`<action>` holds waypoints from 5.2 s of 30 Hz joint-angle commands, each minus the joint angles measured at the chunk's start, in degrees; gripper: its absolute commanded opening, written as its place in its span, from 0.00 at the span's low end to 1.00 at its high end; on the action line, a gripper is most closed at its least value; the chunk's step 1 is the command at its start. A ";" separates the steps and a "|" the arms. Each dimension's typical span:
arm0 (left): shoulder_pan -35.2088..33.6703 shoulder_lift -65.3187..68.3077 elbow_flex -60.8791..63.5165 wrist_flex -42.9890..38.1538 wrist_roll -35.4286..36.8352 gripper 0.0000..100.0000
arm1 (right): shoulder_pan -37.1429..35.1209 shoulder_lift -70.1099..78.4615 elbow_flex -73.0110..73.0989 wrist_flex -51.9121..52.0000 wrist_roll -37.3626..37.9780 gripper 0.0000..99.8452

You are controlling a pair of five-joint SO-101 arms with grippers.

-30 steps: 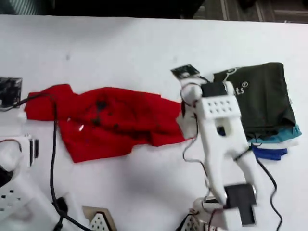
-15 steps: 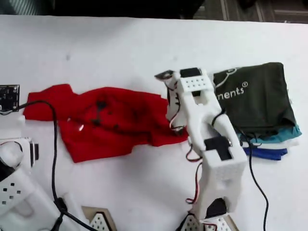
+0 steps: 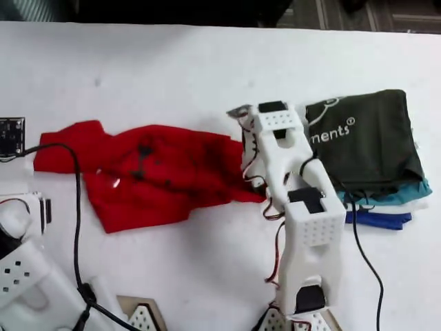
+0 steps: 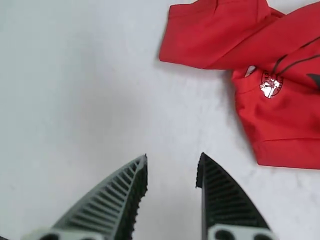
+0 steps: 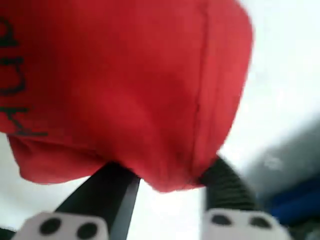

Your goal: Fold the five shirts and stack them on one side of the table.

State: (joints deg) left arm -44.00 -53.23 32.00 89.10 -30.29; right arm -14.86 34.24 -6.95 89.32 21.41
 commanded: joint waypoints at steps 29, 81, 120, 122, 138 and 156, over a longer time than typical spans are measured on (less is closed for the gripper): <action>20.09 27.56 11.25 -5.36 -19.78 0.26 | -0.31 -13.32 -17.05 9.10 0.53 0.02; 10.15 19.91 -39.91 -7.12 -7.03 0.02 | 1.19 -51.65 -28.92 8.75 0.53 0.02; 7.25 15.96 -69.54 13.01 -8.44 0.02 | 5.32 -72.75 -3.78 9.01 0.62 0.02; 7.25 15.87 -62.24 13.10 -10.73 0.02 | 5.23 -72.75 1.67 8.75 0.44 0.02; 14.37 16.22 -19.16 -24.88 -9.05 0.02 | 1.36 -65.71 24.18 -25.27 0.44 0.02; 17.54 16.31 10.02 -85.45 -9.05 0.02 | 1.01 -42.51 23.82 -73.10 0.35 0.02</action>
State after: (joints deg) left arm -26.07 -36.18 41.76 10.68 -39.25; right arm -13.54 -8.66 17.32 21.36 21.93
